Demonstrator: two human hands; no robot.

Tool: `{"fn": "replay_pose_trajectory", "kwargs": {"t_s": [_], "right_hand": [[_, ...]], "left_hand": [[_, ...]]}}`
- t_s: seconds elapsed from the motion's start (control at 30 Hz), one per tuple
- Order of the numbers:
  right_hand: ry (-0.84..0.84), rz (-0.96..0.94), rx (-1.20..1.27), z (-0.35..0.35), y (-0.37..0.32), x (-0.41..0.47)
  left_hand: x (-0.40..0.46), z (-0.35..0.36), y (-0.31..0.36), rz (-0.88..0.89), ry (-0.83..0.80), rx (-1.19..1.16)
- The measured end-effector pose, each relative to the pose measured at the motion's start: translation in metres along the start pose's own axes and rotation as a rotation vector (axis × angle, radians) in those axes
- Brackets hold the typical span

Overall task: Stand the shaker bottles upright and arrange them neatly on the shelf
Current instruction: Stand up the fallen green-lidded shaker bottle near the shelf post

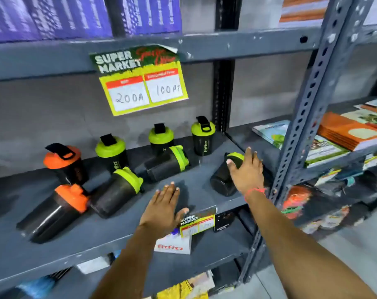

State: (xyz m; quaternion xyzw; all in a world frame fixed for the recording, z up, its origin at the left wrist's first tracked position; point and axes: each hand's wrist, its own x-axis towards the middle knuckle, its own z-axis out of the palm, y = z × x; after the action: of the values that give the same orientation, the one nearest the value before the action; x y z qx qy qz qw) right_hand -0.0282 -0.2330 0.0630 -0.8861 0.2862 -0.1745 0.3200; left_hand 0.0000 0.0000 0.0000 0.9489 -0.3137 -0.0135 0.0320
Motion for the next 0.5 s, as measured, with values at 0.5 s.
{"fn": "replay_pose_trajectory", "kwargs": {"t_s": [0.5], "right_hand": [[-0.05,0.413,0.325,0.015,-0.007,0.052]], "left_hand": [[0.008,0.022,-0.014,0.015,0.055,-0.067]]}}
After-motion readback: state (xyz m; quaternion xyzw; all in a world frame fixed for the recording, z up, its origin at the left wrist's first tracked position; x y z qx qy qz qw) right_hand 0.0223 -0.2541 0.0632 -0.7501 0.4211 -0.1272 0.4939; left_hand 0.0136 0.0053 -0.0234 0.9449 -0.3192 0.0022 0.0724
